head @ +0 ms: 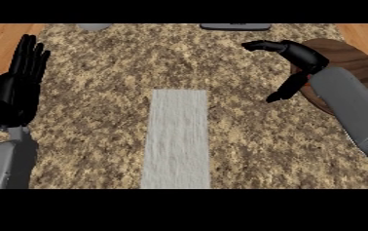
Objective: Pick the pear from the placemat and place it in the bowl
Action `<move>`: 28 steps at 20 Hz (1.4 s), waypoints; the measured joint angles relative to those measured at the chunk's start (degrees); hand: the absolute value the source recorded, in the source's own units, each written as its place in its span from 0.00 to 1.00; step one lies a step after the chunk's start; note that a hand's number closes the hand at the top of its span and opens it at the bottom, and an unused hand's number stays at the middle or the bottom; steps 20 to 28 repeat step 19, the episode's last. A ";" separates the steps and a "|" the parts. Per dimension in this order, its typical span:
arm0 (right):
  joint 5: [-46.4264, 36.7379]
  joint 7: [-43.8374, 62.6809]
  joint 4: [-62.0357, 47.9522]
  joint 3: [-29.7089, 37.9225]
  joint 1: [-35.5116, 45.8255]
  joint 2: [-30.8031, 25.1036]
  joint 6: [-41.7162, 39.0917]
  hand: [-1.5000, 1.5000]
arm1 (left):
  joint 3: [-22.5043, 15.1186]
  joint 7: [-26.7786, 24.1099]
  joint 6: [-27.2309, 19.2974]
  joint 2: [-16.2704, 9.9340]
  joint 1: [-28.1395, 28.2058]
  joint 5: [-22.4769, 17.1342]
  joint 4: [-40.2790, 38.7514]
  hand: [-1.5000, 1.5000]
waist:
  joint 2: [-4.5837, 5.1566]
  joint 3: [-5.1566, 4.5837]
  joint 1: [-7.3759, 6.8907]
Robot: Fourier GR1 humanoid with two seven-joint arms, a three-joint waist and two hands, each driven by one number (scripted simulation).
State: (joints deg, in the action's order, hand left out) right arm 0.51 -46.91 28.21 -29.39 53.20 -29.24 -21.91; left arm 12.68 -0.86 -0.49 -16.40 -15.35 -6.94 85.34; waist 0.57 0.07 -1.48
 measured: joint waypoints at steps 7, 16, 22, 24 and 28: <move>5.89 2.80 -10.67 7.70 4.71 -3.76 -3.58 0.00 | -1.00 1.39 -0.07 0.50 -1.90 -0.07 0.94 0.50 | 0.75 0.09 -1.60; 9.85 5.74 -15.98 12.30 6.29 -9.62 -7.48 0.00 | -2.00 1.55 0.36 1.00 -2.71 -0.13 1.77 0.50 | 2.17 0.38 -3.95; 10.70 6.75 -16.11 13.12 6.38 -11.18 -8.67 0.00 | -2.21 1.57 0.32 1.08 -3.25 -0.06 2.04 0.50 | 2.56 0.49 -4.45; 10.70 6.75 -16.11 13.12 6.38 -11.18 -8.67 0.00 | -2.21 1.57 0.32 1.08 -3.25 -0.06 2.04 0.50 | 2.56 0.49 -4.45; 10.70 6.75 -16.11 13.12 6.38 -11.18 -8.67 0.00 | -2.21 1.57 0.32 1.08 -3.25 -0.06 2.04 0.50 | 2.56 0.49 -4.45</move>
